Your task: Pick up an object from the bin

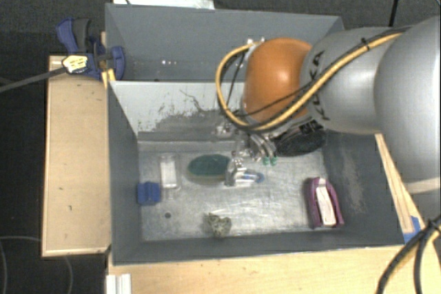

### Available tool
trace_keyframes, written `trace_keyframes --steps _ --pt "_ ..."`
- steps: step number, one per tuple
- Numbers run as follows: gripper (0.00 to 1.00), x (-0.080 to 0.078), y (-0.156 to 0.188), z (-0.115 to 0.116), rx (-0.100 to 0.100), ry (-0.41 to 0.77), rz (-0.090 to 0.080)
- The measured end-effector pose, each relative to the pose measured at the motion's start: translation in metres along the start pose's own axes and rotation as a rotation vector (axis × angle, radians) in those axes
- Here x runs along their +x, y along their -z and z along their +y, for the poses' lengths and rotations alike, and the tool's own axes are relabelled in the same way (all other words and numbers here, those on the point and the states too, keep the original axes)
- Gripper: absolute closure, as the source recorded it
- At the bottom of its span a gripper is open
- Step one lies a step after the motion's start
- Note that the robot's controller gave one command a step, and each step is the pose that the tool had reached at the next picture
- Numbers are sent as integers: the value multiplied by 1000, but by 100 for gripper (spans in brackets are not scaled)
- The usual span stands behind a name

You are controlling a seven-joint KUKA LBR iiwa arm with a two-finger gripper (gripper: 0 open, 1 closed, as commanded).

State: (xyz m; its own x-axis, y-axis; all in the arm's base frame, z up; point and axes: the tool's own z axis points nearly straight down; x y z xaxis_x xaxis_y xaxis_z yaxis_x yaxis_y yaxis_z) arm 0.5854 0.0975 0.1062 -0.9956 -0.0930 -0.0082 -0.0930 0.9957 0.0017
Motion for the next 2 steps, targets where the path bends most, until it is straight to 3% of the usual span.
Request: trace_keyframes --steps 1,2 --pt "0 4 -34 10 1 -185 3" --pt "0 -3 -33 -17 -4 -349 3"
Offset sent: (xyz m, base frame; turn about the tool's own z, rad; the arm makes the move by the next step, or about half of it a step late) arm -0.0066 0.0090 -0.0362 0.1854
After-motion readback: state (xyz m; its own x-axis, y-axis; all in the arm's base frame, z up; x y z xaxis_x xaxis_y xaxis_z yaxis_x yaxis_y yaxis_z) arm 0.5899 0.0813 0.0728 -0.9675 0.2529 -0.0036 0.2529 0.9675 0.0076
